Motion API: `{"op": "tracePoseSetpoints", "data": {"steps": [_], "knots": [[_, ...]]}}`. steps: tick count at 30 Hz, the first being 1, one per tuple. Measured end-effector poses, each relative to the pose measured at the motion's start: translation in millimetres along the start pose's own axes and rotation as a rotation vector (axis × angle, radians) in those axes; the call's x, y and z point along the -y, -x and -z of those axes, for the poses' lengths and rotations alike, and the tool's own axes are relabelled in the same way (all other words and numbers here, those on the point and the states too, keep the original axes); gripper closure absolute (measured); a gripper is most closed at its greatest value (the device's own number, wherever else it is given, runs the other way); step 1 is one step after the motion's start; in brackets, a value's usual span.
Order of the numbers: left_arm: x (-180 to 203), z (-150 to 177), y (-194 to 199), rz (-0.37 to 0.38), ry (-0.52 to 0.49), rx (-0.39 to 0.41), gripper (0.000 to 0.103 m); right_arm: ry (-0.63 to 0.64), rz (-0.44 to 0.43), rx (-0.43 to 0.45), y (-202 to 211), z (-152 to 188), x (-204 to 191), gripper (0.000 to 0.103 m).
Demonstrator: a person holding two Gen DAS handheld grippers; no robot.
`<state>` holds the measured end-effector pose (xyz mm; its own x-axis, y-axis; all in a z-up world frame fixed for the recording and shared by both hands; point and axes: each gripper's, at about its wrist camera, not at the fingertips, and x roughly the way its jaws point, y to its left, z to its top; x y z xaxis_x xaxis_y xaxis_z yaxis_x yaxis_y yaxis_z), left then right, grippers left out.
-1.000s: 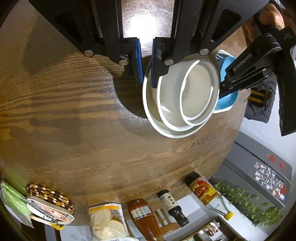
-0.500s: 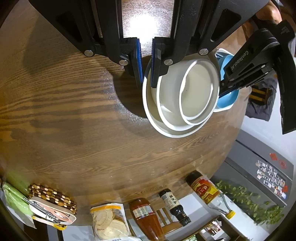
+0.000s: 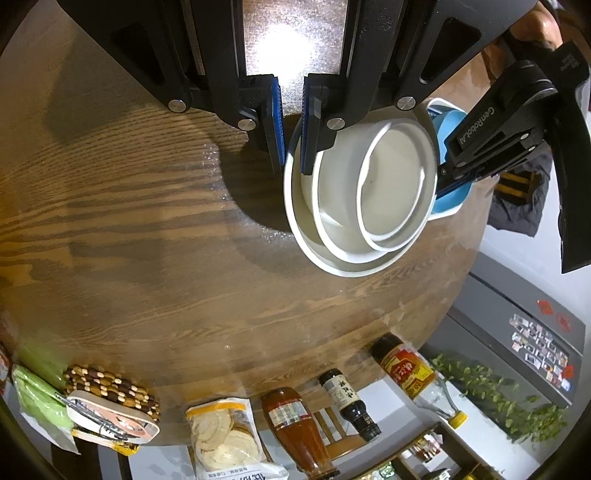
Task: Organize plates and bowls
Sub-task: 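Close both tools on the rim of the nested bowl stack, then lift the bowl stack with both tools and lower it onto the blue dish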
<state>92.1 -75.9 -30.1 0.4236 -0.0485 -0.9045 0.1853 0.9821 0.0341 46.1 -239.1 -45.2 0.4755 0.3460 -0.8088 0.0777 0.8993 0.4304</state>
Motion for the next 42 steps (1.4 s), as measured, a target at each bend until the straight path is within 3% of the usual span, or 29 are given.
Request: {"op": "tracePoseSetpoints", "data": {"steps": [24,33,42], "knots": [[-22,-1,42,-0.026,0.048,0.103,0.098,0.092,-0.035,0.041,22,-9,-43,0.091],[-56,7,54,-0.066,0.115,0.126,0.098,0.165,-0.076,0.019,8,-9,-83,0.091],[-110,20,53,-0.134,0.215,0.106,0.098,0.231,-0.127,-0.061,-31,-6,-129,0.091]]}}
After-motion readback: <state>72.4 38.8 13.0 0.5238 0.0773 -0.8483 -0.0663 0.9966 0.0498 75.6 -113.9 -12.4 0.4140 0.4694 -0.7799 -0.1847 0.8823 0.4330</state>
